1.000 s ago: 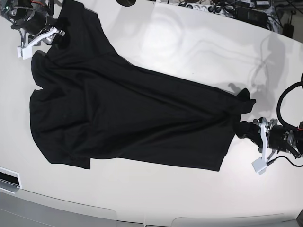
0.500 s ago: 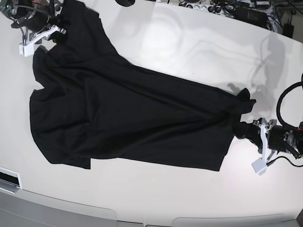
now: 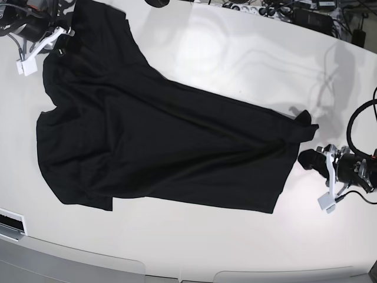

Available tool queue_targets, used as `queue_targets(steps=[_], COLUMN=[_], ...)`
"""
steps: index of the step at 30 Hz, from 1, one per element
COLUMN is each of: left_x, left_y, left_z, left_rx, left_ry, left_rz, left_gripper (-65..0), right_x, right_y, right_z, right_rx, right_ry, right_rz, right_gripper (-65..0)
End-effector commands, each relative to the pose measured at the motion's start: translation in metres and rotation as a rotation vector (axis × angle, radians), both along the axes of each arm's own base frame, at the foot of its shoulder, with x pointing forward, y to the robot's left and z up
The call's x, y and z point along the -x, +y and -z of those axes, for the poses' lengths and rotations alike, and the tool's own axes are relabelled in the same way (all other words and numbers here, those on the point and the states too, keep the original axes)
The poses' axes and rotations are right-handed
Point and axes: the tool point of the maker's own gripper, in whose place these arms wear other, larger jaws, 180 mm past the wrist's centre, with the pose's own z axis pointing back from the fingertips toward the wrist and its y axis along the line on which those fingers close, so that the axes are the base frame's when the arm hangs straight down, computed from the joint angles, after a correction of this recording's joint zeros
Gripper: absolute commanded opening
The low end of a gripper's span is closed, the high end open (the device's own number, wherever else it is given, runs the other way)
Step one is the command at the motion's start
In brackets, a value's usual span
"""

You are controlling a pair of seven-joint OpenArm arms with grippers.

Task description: Layout the t-shirt on the table in an organized manner, then fold the t-shirt properly

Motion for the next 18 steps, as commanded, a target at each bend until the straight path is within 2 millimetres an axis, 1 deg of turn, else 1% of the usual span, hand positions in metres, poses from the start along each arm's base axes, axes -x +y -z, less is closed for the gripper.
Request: queue_targets(steps=[1, 3, 5, 7, 8, 9, 10, 13, 14, 15, 18], left_x=[-0.014, -0.019, -0.019, -0.015, -0.012, -0.008, -0.004, 0.012, 0.016, 0.019, 0.025], left_y=[0.016, 0.038, 0.055, 0.063, 0.063, 0.063, 0.062, 0.054, 0.052, 0.049, 0.047], left_z=[-0.011, -0.003, 0.001, 0.004, 0.005, 0.006, 0.008, 0.016, 0.018, 0.02, 0.024], left_rx=[-0.024, -0.065, -0.047, 0.006, 0.036, 0.063, 0.082, 0.131, 0.15, 0.167, 0.162], left_ry=[-0.045, -0.056, -0.064, -0.068, -0.076, -0.082, -0.083, -0.073, -0.061, -0.048, -0.021], left_rz=[-0.06, -0.171, -0.275, -0.341, -0.344, -0.342, -0.341, -0.29, -0.295, -0.298, -0.289], left_gripper=[-65.0, -65.0, -65.0, -65.0, -65.0, -62.0, -55.9, -32.5, -27.2, -25.5, -25.6], right_x=[-0.007, -0.007, -0.007, -0.007, -0.007, -0.008, -0.01, -0.014, -0.014, -0.014, -0.014], right_y=[-0.004, -0.004, -0.004, -0.004, -0.004, -0.004, -0.004, -0.004, -0.004, -0.004, -0.004], right_z=[-0.009, -0.009, -0.008, -0.008, -0.008, -0.009, -0.01, -0.011, -0.011, -0.011, -0.011], right_rx=[0.009, 0.009, 0.01, 0.01, 0.009, 0.009, 0.007, 0.007, 0.007, 0.008, 0.008], right_ry=[-0.042, -0.042, -0.041, -0.041, -0.041, -0.045, -0.049, -0.06, -0.06, -0.06, -0.059], right_rz=[-0.002, -0.002, -0.002, -0.002, -0.002, -0.002, -0.001, -0.001, -0.001, -0.002, -0.002], right_gripper=[-65.0, -65.0, -65.0, -65.0, -65.0, -65.0, -65.0, -65.0, -65.0, -65.0, -65.0])
